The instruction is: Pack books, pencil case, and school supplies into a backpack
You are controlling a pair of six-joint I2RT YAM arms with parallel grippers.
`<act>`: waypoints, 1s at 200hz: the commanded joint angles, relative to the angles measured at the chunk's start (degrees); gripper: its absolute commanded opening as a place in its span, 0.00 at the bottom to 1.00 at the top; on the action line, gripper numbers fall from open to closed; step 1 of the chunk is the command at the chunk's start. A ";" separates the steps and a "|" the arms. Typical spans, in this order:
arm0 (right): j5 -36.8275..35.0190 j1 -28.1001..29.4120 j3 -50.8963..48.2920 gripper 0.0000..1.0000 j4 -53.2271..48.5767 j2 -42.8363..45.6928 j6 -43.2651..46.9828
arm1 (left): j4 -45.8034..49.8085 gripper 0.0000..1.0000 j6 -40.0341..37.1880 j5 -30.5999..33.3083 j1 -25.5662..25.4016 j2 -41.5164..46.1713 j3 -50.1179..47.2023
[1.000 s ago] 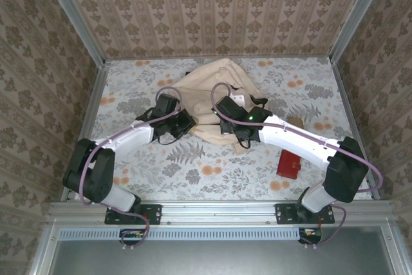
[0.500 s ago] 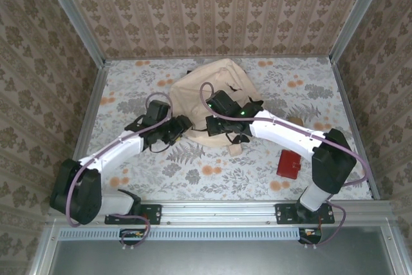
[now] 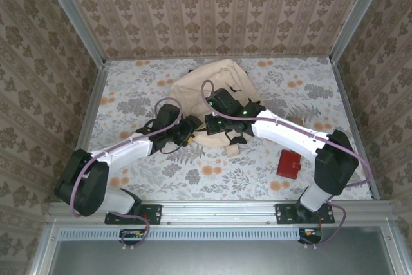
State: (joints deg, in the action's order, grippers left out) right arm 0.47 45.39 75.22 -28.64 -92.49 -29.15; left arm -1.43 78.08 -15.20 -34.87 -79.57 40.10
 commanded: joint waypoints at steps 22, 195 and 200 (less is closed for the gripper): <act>-1.77 -0.03 -2.08 0.00 -0.52 5.16 -2.10 | -3.17 0.30 2.69 5.47 -1.03 -2.58 1.17; -28.12 -12.29 -5.16 0.00 -8.58 9.88 -2.98 | 10.95 0.00 -5.86 10.84 4.41 4.54 -2.34; -26.85 -12.46 -5.17 0.00 -8.09 9.61 -2.58 | 11.67 0.00 -6.47 10.68 5.10 4.75 -2.14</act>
State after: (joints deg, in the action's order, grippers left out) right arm -25.10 35.38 70.72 -37.60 -84.31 -33.19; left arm 2.20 76.25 -7.70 -32.88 -76.69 38.63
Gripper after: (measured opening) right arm 0.062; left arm 0.055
